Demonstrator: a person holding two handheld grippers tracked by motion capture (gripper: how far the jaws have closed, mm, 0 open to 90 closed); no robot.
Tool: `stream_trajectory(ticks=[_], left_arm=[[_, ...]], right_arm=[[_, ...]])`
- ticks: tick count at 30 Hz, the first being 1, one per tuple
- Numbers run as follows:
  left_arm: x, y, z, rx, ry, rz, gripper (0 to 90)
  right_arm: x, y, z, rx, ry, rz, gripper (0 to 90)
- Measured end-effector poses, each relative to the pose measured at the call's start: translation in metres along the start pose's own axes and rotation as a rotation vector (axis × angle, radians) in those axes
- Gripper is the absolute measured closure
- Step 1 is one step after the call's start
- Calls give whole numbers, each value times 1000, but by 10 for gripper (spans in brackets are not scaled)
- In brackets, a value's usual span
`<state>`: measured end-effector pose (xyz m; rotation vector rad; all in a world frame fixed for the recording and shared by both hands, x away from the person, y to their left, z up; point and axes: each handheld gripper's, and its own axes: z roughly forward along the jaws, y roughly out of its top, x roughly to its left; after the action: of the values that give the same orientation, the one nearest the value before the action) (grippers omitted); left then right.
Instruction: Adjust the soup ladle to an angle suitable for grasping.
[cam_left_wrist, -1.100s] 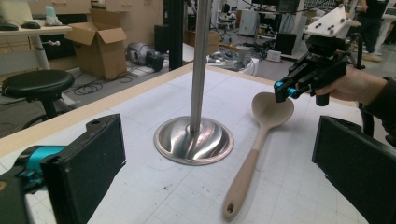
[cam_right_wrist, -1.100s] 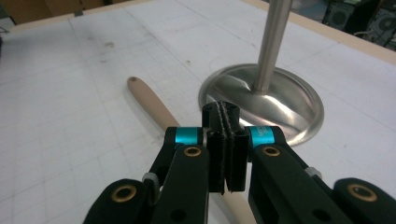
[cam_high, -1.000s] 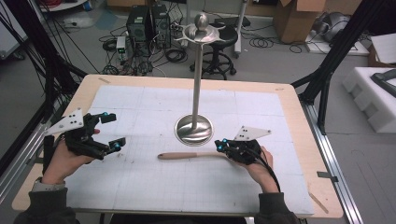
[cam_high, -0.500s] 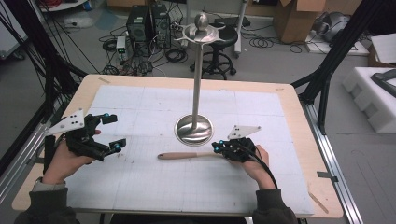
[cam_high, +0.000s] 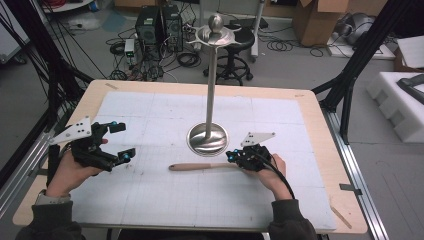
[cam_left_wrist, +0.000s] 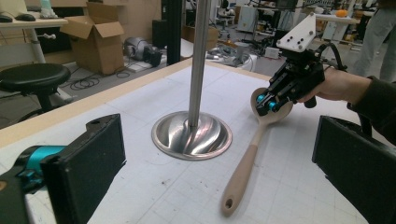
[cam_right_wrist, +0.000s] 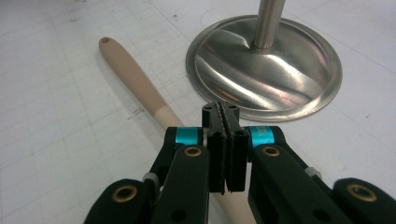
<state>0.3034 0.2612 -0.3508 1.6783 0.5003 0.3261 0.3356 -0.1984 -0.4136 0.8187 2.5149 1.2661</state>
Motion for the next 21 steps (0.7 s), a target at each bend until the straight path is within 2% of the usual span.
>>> stream_trajectory(ticks=[5,10,21], left_arm=[[0,0,0,1,1,-3,30],[1,0,-1,1,1,-3,30],[0,-1,1,7,1,-5,30]], right_arm=[[-1,2,5,24,-10,-2,899],[-2,0,11,80,-22,3,900],[-5,-1,14,129,-42,14,900]])
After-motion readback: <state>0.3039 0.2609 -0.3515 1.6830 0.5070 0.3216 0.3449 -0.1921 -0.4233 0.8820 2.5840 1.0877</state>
